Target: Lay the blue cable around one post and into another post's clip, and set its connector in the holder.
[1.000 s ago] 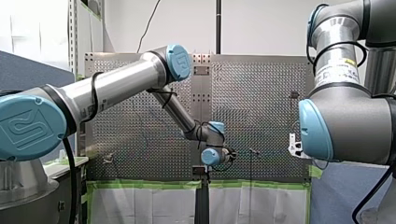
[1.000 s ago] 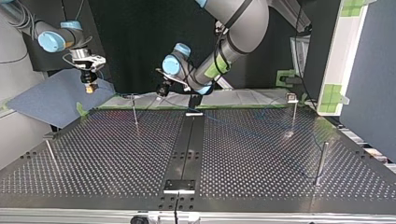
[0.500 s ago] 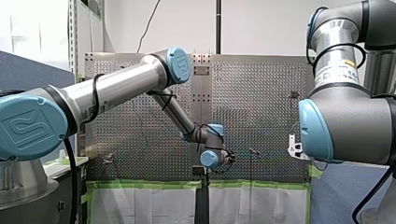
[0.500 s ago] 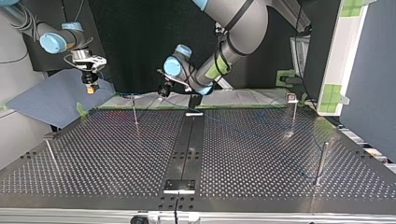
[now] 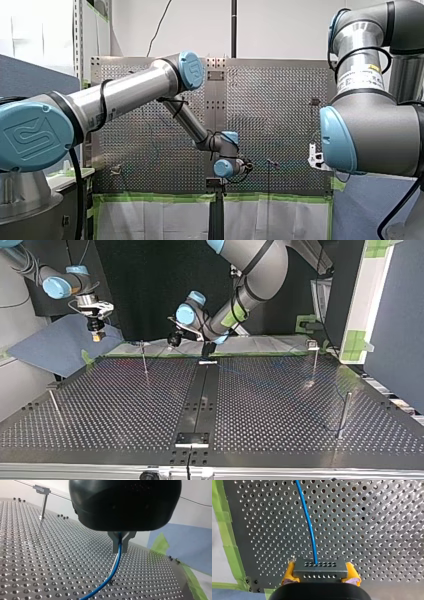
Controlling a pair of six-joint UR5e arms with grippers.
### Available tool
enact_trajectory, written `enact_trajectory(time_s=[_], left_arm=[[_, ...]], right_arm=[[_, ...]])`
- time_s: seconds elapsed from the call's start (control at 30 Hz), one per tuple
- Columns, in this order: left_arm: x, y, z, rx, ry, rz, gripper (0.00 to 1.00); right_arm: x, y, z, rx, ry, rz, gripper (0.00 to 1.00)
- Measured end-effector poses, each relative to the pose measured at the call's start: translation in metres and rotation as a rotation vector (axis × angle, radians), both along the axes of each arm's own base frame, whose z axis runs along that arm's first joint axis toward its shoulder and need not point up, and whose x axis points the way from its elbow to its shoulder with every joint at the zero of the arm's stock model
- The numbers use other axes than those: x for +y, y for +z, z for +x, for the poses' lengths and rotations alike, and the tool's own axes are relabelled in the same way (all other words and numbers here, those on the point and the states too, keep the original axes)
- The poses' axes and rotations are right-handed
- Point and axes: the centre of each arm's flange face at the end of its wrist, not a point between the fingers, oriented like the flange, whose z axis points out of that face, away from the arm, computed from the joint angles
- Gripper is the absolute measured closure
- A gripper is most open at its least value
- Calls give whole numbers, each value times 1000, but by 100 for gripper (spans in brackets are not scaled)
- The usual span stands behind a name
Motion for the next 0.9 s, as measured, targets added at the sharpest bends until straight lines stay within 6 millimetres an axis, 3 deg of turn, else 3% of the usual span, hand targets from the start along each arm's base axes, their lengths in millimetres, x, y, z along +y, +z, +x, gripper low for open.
enact_trajectory(time_s=[0.37, 0.9], left_arm=[[2, 6, 9, 6, 5, -20, 100], [11, 7, 22, 15, 8, -27, 100]], right_arm=[[-3, -19, 4, 1, 8, 23, 100], [-20, -10, 2, -1, 10, 20, 100]])
